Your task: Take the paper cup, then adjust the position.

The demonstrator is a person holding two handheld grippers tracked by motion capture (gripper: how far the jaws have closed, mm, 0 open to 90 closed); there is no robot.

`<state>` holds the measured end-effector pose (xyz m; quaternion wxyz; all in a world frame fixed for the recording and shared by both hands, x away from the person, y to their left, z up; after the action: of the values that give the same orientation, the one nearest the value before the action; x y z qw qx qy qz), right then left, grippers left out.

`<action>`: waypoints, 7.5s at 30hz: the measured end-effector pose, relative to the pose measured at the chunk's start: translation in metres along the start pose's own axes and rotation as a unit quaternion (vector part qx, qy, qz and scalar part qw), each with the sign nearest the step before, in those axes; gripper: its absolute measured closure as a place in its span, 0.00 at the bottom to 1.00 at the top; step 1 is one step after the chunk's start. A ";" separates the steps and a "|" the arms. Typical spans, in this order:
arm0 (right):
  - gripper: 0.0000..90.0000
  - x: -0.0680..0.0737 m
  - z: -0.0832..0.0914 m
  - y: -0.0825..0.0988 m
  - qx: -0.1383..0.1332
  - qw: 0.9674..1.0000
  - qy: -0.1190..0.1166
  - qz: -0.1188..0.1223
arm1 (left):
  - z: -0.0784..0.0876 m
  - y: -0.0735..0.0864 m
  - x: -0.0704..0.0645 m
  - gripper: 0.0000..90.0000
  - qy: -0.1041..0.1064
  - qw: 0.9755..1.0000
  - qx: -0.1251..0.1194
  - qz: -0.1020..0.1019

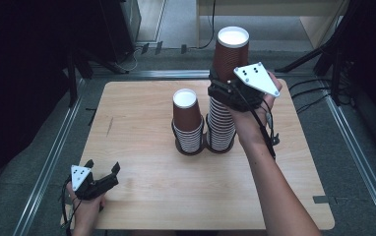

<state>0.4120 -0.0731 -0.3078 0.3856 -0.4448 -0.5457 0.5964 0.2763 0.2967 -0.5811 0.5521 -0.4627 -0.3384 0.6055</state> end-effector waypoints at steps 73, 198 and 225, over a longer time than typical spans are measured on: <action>0.13 -0.044 0.037 -0.061 -0.100 0.994 0.048 0.019 | 0.000 0.000 0.000 0.03 -0.002 1.000 0.001 0.002; 0.13 0.009 0.100 0.194 0.075 0.994 -0.048 0.063 | 0.003 -0.040 -0.155 0.03 0.172 0.983 -0.022 -0.056; 0.13 0.042 0.105 0.206 0.073 0.983 -0.105 0.134 | 0.016 -0.051 -0.178 0.03 0.210 0.976 -0.025 -0.051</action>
<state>0.3046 -0.0877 -0.5160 0.2740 -0.4194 -0.4732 0.7247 0.2727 0.1316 -0.4959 0.6294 -0.5748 -0.2531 0.4575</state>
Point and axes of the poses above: each handheld gripper's, and its own axes: z roughly backward along the jaws, y roughly out of its underside, x roughly to its left, the point moved 8 cm from there along -z, roughly forward along the jaws, and after that the axes turned 4 degrees about z, right-handed, at the moved point
